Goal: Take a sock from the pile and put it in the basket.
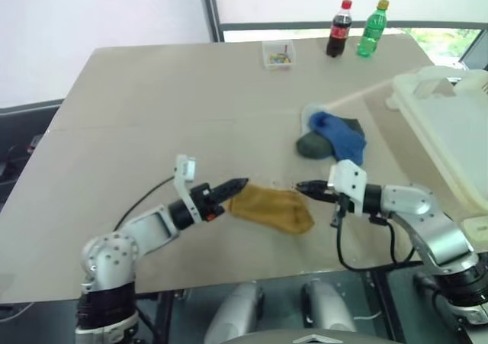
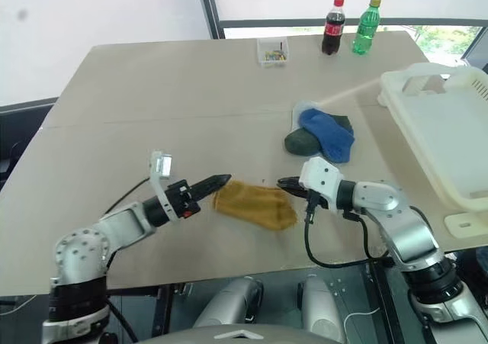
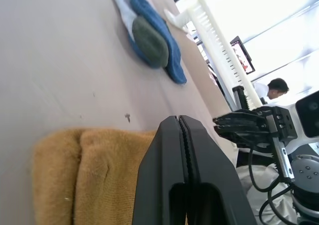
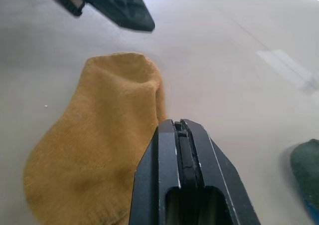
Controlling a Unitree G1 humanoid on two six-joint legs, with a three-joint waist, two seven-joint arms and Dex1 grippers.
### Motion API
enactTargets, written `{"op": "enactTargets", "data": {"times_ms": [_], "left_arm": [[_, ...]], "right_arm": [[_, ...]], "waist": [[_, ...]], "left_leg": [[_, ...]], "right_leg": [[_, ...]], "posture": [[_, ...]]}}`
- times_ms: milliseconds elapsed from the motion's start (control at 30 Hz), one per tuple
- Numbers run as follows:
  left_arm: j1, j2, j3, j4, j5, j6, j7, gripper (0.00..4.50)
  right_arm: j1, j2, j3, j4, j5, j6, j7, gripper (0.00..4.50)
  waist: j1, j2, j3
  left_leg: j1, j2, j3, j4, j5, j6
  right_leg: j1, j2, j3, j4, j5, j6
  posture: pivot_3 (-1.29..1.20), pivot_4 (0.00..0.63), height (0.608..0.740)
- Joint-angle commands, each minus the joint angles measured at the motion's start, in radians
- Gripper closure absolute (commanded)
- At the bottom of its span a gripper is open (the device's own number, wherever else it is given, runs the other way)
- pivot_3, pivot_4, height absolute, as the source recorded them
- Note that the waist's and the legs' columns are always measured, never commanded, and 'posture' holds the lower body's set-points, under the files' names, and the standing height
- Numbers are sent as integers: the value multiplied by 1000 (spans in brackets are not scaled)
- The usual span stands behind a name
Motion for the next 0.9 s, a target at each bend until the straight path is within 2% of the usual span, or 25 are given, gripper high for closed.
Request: {"op": "enactTargets", "data": {"times_ms": [33, 100, 200, 367, 533, 733, 900], "left_arm": [[-2, 59, 9, -9, 21, -12, -36, 3604], [-24, 82, 22, 25, 31, -22, -33, 2848], [-41, 123, 23, 67, 60, -32, -63, 1383], [-43, 150, 23, 111, 79, -35, -90, 1383], [-32, 173, 14, 132, 76, -2, -108, 1383], [-60, 253, -125, 151, 138, 67, -205, 1383], [-140, 250, -220, 198, 146, 114, -312, 1383]], "right_arm": [[22, 8, 2, -10, -8, -41, 2, 4500], [20, 24, -1, -8, -7, -57, -3, 4500], [14, 31, 11, -13, -2, -40, 14, 4500], [5, 26, 103, 67, -79, -109, 66, 4500], [-4, 44, 137, 140, -107, -149, 79, 4500], [-15, 60, 142, 190, -132, -174, 85, 4500], [-14, 61, 139, 185, -139, -171, 80, 4500]], "waist": [[0, 0, 0], [1, 0, 0], [0, 0, 0], [-1, 0, 0], [0, 0, 0], [0, 0, 0], [0, 0, 0]], "left_leg": [[0, 0, 0, 0, 0, 0], [0, 0, 0, 0, 0, 0], [0, 0, 0, 0, 0, 0], [0, 0, 0, 0, 0, 0], [0, 0, 0, 0, 0, 0], [1, 0, 0, 0, 0, 0], [1, 0, -1, 0, 0, 0]], "right_leg": [[0, 0, 0, 0, 0, 0], [0, 0, 0, 0, 0, 0], [0, 0, 0, 0, 0, 0], [0, 0, 0, 0, 0, 0], [0, 0, 0, 0, 0, 0], [0, 0, 0, 0, 0, 0], [0, 0, -1, 1, 0, 0]], "posture": [[0, 150, 729], [0, 150, 729], [0, 150, 729], [0, 150, 729], [0, 150, 729], [0, 150, 729], [0, 150, 729]]}}
